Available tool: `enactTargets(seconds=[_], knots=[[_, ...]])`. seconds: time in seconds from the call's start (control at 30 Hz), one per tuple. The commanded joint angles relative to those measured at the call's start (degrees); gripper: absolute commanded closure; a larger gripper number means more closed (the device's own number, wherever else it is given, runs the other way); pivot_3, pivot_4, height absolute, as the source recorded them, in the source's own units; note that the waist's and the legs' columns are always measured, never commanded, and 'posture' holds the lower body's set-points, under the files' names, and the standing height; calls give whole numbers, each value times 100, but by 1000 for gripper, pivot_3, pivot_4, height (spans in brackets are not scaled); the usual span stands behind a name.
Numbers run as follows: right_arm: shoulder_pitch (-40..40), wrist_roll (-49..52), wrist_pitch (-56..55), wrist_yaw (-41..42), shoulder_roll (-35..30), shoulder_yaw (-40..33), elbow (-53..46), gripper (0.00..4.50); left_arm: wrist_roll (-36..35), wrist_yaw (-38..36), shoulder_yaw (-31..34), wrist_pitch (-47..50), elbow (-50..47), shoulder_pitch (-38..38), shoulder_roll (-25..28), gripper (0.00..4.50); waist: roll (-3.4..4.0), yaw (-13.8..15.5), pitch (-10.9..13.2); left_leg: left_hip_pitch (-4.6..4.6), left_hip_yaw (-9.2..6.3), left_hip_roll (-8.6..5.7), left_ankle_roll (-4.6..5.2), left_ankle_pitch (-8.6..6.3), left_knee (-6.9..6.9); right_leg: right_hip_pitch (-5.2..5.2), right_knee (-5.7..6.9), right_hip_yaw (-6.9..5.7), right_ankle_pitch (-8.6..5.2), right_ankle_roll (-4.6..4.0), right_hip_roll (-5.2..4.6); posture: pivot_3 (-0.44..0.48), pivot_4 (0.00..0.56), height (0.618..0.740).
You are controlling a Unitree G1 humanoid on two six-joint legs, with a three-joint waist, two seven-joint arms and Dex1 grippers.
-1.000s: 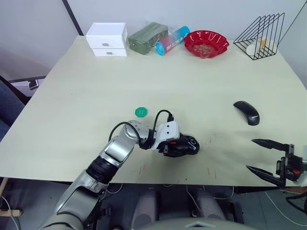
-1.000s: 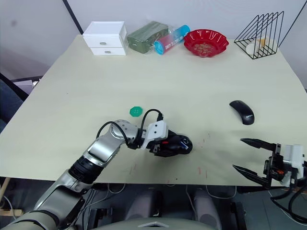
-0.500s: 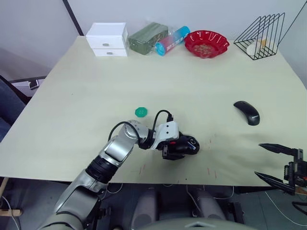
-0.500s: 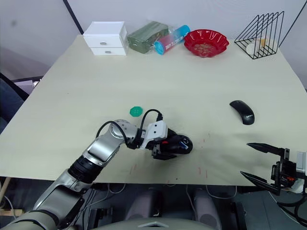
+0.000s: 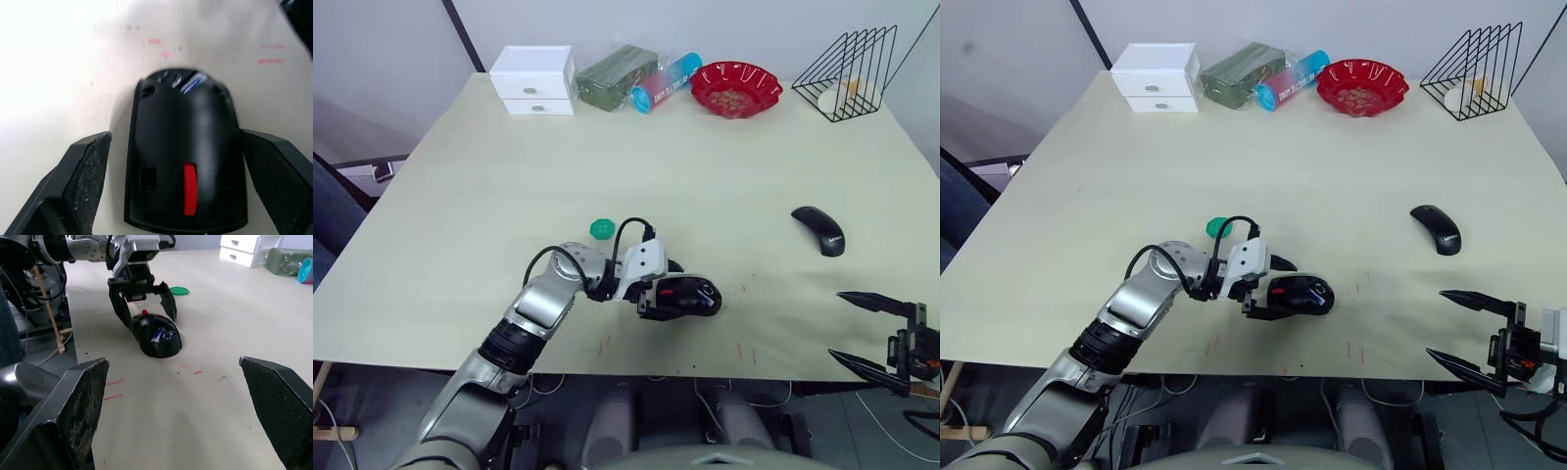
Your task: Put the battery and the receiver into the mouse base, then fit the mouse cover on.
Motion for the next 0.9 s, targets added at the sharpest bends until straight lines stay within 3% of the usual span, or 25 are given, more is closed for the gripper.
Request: enactTargets(seconds=[0.03, 0.33, 0.63, 0.9], knots=[[-99, 118, 95, -90, -44, -60, -224, 0, -441, -280, 391, -148, -420, 65, 186, 118, 8, -6, 4, 0, 0, 1, 0, 0, 0, -2, 2, 0, 0, 0, 0, 0, 150, 740], [-627, -109, 327, -1010, 137, -84, 85, 0, -1248, -431, 1340, -156, -881, 677, 687, 118, 10, -11, 8, 0, 2, 2, 0, 0, 0, -2, 1, 1, 0, 0, -1, 0, 150, 740], [-1515, -601, 844, -2789, 170, -218, 897, 0, -1479, -265, 1773, -49, -1172, 1156, 1024, 118, 15, -5, 11, -1, 6, 1, -1, 0, 0, -4, 1, 3, 0, 0, -2, 0, 150, 740], [-2111, -1573, 1611, -4224, 59, 225, 1446, 0, -1819, 136, 2189, 94, -1555, 1655, 982, 118, 20, -28, 14, -1, 10, 2, -1, 0, -5, -9, 3, 8, 0, 0, -2, 0, 150, 740]])
